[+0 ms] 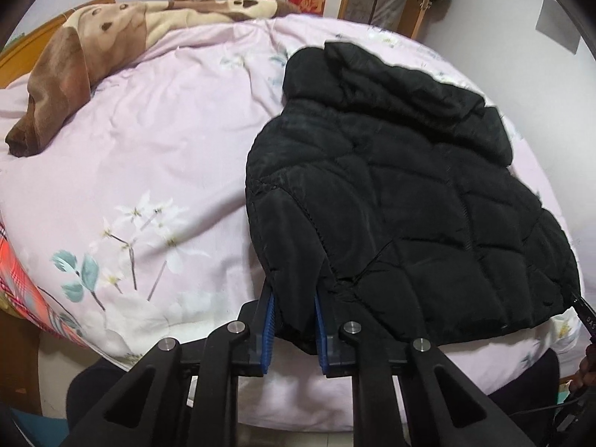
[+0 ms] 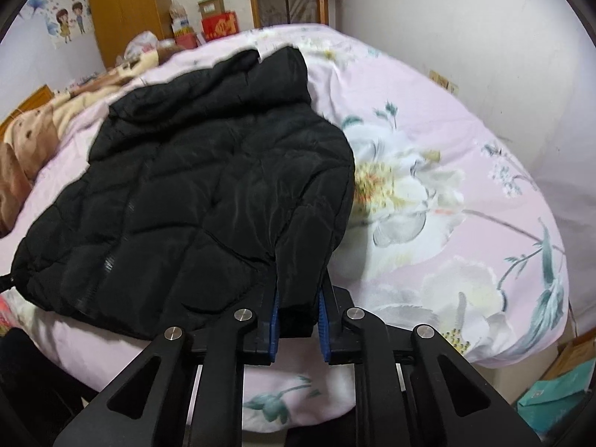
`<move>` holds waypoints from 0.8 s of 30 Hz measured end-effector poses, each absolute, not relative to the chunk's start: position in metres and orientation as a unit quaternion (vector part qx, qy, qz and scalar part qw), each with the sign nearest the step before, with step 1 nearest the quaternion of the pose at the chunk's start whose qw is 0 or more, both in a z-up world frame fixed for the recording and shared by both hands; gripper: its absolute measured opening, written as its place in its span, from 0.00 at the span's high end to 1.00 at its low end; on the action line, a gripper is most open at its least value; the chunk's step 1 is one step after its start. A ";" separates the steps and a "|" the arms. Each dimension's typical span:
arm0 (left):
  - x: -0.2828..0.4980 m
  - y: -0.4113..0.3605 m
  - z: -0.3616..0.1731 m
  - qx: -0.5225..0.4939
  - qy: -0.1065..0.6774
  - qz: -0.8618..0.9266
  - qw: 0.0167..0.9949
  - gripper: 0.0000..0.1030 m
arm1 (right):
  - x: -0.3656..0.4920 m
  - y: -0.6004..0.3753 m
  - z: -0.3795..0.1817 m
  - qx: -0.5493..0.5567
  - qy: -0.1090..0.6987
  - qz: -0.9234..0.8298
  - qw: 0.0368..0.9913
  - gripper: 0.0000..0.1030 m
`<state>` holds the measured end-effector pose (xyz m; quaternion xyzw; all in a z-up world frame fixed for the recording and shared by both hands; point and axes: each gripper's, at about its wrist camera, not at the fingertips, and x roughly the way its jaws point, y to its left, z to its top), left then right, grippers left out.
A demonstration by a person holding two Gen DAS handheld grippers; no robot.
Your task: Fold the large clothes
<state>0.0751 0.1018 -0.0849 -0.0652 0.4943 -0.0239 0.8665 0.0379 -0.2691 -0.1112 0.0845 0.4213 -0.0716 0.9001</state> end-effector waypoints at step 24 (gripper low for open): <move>-0.019 0.133 0.001 -0.091 0.425 -0.064 0.898 0.83 | -0.056 -0.255 -0.031 0.081 0.359 -0.042 0.929 0.87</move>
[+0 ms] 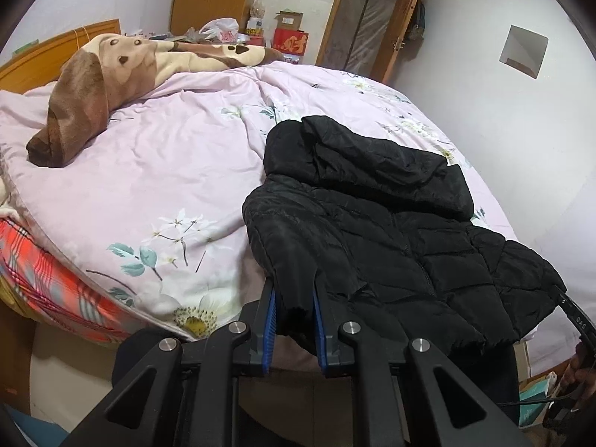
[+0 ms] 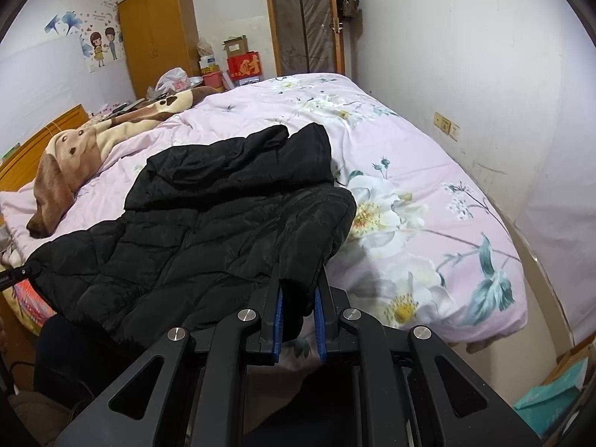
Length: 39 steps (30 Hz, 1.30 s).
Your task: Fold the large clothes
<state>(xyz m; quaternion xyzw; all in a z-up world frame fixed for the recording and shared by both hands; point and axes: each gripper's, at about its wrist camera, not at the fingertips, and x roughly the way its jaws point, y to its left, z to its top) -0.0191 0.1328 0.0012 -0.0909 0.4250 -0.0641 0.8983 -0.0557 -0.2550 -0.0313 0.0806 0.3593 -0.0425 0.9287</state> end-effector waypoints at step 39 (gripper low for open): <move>0.305 0.082 0.078 -0.040 0.378 -0.012 0.925 0.93 | 0.252 -0.270 0.035 0.035 0.367 -0.078 0.926 0.87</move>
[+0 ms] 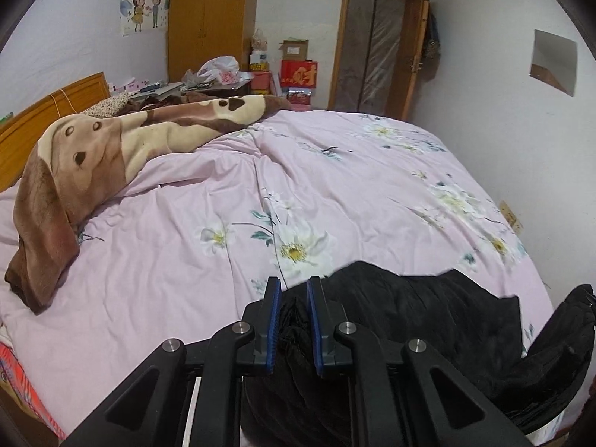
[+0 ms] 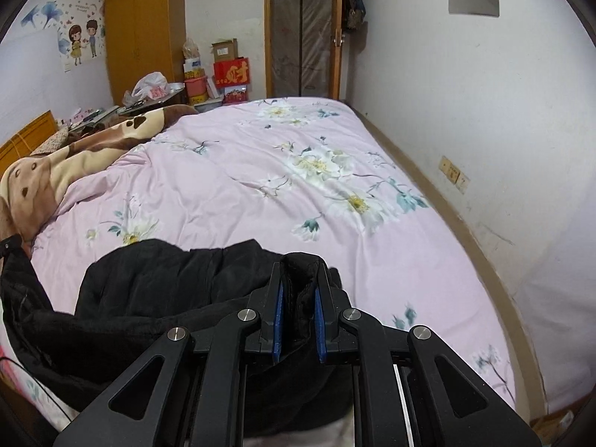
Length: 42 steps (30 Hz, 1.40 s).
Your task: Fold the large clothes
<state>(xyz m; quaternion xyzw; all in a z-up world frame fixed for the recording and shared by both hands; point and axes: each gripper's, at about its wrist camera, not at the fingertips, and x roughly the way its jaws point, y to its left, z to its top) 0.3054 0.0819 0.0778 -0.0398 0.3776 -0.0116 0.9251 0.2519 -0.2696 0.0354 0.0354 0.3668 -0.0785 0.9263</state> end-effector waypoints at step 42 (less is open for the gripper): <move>0.378 0.065 -0.055 0.004 0.482 -0.035 0.875 0.75 | 0.340 -0.313 -0.064 0.094 0.447 0.012 0.889 0.87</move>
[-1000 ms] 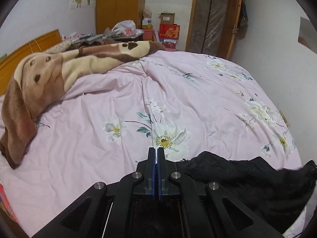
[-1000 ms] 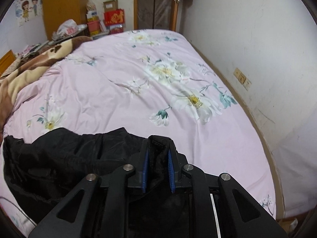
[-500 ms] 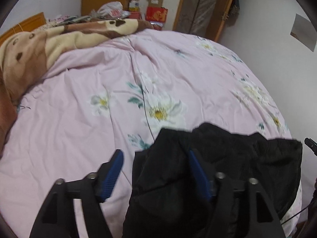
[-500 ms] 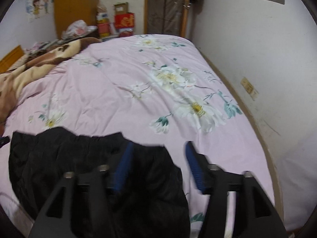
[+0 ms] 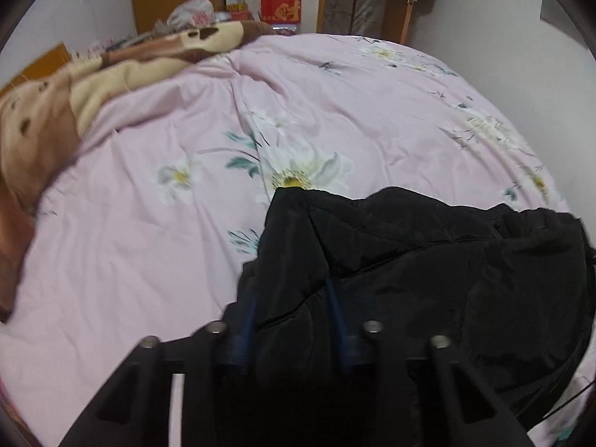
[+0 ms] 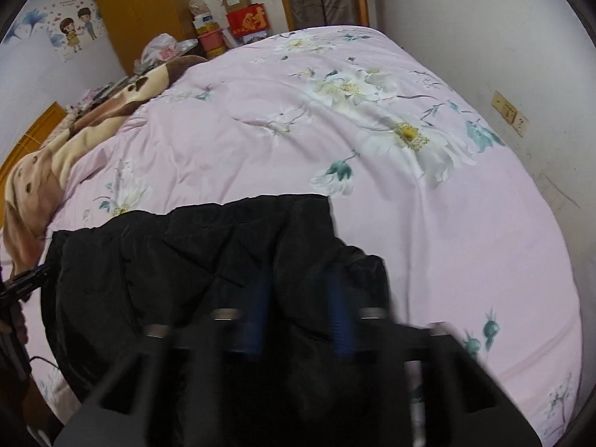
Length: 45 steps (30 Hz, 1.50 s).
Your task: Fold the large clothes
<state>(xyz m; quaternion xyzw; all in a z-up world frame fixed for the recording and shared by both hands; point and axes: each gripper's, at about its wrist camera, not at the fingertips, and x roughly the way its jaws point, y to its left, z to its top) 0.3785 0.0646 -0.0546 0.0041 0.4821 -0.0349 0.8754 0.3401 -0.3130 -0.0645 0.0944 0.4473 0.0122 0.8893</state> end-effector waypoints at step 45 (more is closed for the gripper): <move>0.367 0.036 -0.012 -0.047 0.448 -0.026 0.892 0.36 | 0.320 -0.255 -0.004 0.023 0.381 -0.052 0.923 0.35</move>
